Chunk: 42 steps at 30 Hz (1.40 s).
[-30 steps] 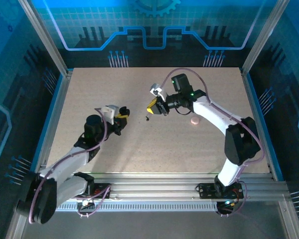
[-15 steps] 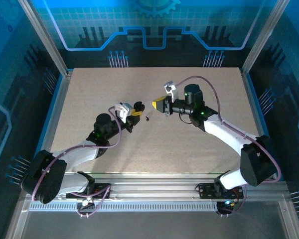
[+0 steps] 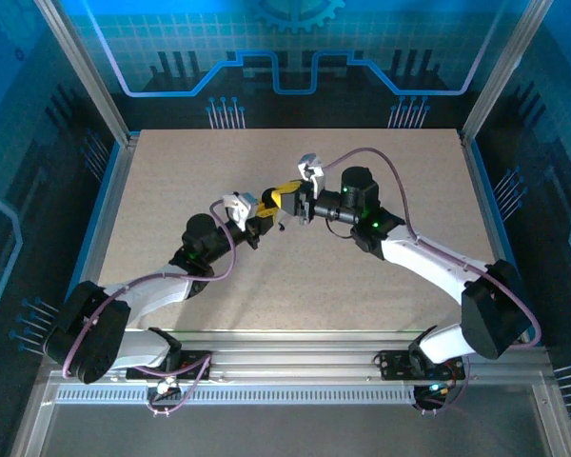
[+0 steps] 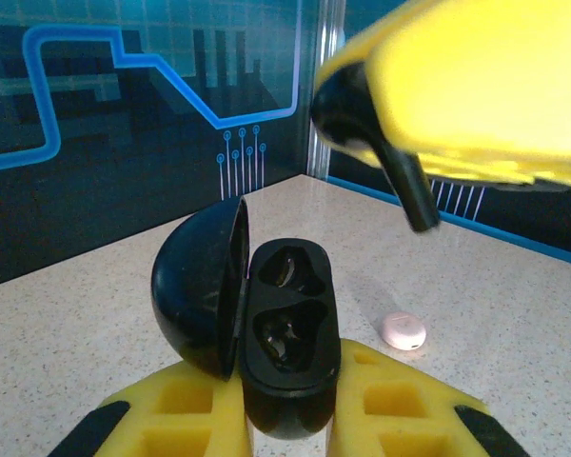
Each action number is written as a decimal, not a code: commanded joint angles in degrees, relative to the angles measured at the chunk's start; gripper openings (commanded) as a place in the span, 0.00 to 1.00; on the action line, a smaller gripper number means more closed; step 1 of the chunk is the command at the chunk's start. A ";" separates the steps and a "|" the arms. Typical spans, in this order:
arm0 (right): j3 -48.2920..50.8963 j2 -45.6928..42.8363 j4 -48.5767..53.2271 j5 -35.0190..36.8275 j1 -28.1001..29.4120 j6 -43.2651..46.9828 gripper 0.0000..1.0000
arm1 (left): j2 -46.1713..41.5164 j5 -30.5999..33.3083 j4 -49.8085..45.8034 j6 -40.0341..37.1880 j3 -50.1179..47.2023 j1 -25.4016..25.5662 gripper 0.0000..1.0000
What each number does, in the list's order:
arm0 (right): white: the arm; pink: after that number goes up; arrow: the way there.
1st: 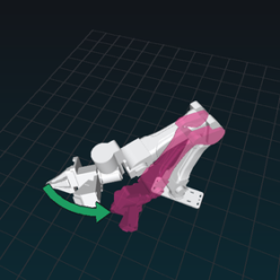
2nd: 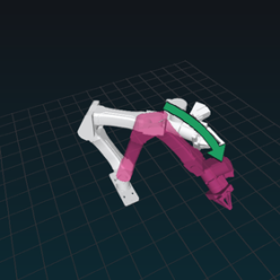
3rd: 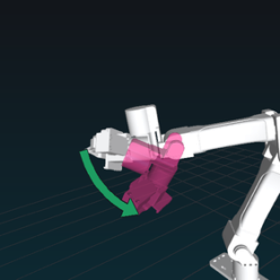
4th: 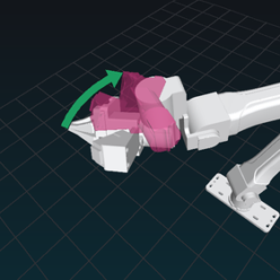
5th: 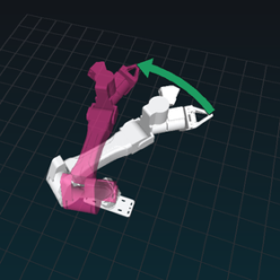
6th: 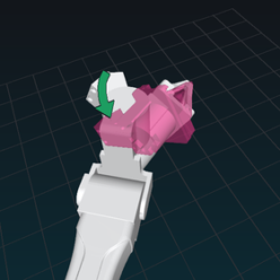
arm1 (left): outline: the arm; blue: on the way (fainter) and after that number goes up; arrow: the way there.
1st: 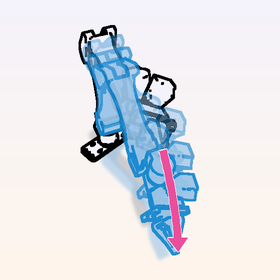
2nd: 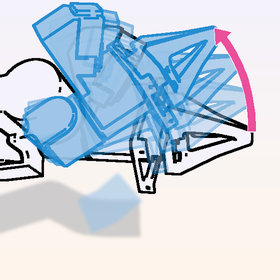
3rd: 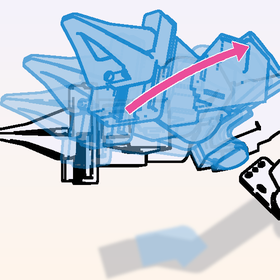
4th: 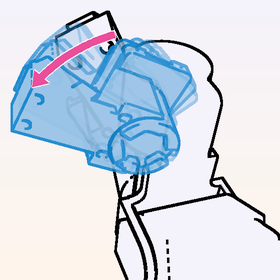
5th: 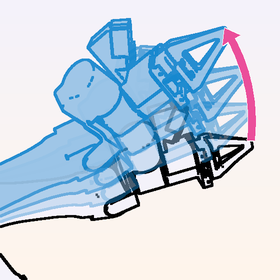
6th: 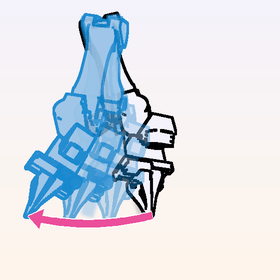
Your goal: Insert the wireless bluetooth earbuds into the charging case
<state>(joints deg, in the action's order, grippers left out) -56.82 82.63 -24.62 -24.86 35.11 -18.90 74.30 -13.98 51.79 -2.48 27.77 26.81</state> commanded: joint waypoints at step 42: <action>-1.28 5.36 -12.20 0.60 2.10 4.21 0.14 | -3.53 1.92 6.00 8.28 -0.16 0.70 0.09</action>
<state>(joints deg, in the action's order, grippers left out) -57.12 87.68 -34.72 -24.58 36.45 -15.53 71.83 -12.25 53.87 4.62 27.79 27.07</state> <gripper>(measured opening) 0.147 0.182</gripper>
